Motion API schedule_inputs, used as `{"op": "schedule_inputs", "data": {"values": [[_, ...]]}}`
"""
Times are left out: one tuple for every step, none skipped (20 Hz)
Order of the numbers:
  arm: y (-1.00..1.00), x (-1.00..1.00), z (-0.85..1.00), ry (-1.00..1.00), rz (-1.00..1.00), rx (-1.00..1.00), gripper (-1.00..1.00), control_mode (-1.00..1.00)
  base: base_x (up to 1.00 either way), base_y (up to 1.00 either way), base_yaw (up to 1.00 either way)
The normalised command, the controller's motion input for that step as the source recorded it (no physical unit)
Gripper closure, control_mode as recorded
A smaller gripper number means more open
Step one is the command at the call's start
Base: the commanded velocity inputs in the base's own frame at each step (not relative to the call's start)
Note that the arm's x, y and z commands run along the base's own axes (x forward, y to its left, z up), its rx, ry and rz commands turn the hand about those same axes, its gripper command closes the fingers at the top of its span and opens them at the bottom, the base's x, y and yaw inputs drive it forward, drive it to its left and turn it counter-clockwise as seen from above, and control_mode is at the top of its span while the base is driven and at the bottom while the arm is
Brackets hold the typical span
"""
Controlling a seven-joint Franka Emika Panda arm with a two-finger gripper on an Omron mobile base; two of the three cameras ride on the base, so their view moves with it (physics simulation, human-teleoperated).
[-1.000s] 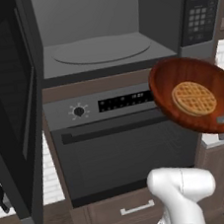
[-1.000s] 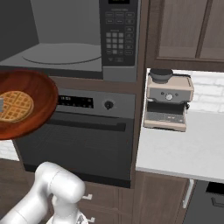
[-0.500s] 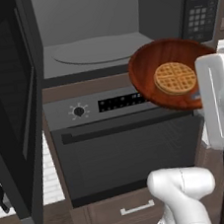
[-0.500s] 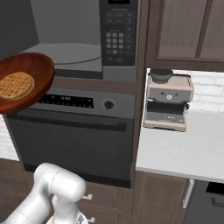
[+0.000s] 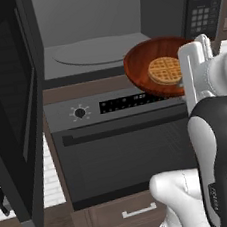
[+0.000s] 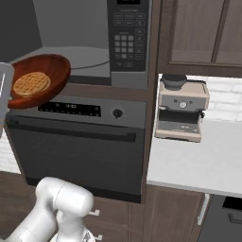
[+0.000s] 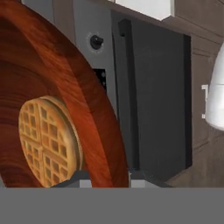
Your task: Open the microwave, place the bowl with waffle inside the microwave, then close the microwave door and turn it on.
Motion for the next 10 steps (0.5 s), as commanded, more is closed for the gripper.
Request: {"op": "schedule_inputs", "data": {"values": [[0.14, 0.41, 0.27, 0.0, 0.0, 0.07, 1.0, -1.0, 0.0, 0.0, 0.0], [0.11, 0.4, 0.31, 0.0, 0.0, 0.11, 1.0, -1.0, 0.0, 0.0, 0.0], [0.11, 0.44, 0.31, 0.0, 0.03, 0.13, 1.0, -1.0, 0.0, 0.0, 0.0], [0.13, 0.46, 0.31, 0.0, 0.07, 0.13, 1.0, -1.0, 0.0, 0.0, 0.0], [0.18, 0.54, 0.3, 0.0, 0.09, 0.13, 1.0, -1.0, 0.0, 0.0, 0.0], [0.17, 0.57, 0.31, 0.0, 0.11, 0.13, 1.0, -1.0, 0.0, 0.0, 0.0], [0.16, 0.57, 0.32, 0.0, 0.11, 0.12, 1.0, -1.0, 0.0, 0.0, 0.0], [0.14, 0.55, 0.34, -0.03, 0.1, 0.09, 1.0, -1.0, 0.0, 0.0, 0.0], [0.1, 0.51, 0.34, -0.05, 0.09, 0.08, 1.0, -1.0, 0.0, 0.0, 0.0], [0.08, 0.5, 0.35, -0.05, 0.07, 0.07, 1.0, -1.0, 0.0, 0.0, 0.0]]}}
